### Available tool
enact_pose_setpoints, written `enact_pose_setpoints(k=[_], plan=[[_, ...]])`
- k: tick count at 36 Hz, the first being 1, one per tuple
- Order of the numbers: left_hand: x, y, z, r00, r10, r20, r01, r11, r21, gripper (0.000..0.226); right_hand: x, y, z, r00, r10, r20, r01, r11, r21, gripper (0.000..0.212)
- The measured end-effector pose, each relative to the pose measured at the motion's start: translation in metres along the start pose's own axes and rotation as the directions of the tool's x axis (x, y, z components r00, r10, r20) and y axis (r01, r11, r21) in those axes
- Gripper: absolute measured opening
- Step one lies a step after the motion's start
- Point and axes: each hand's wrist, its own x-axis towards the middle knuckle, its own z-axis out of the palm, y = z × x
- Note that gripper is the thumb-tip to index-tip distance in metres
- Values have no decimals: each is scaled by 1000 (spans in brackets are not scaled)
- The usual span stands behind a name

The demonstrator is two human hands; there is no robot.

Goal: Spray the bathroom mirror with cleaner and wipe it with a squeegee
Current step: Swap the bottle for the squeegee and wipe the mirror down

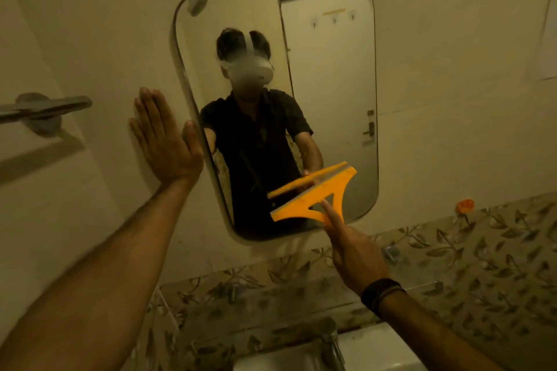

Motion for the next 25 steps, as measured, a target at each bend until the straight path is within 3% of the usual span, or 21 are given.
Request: enact_pose_setpoints(k=[5, 8, 15, 21, 25], plan=[[-1, 0, -1, 1000, 2, 6, -2, 1000, 10, 71, 66, -57, -35, 970, -161, -179, 179, 980, 86, 66], [-1, -1, -1, 1000, 5, 14, -6, 1000, 22, 71, 109, -86, -50, 958, -201, -206, 223, 970, 91, 60], [-2, 0, -2, 1000, 9, 11, -9, 1000, 29, 70, 136, -87, -35, 971, -203, -127, 207, 978, 22, 62], [-2, 1, -1, 1000, 8, -10, -8, 1000, 29, 70, 58, -42, 12, 986, -166, -9, 166, 985, 38, 80], [-1, 2, -1, 1000, 2, -8, -2, 1000, 17, 71, -8, -15, 45, 992, -71, 109, 78, 995, -66, 92]])
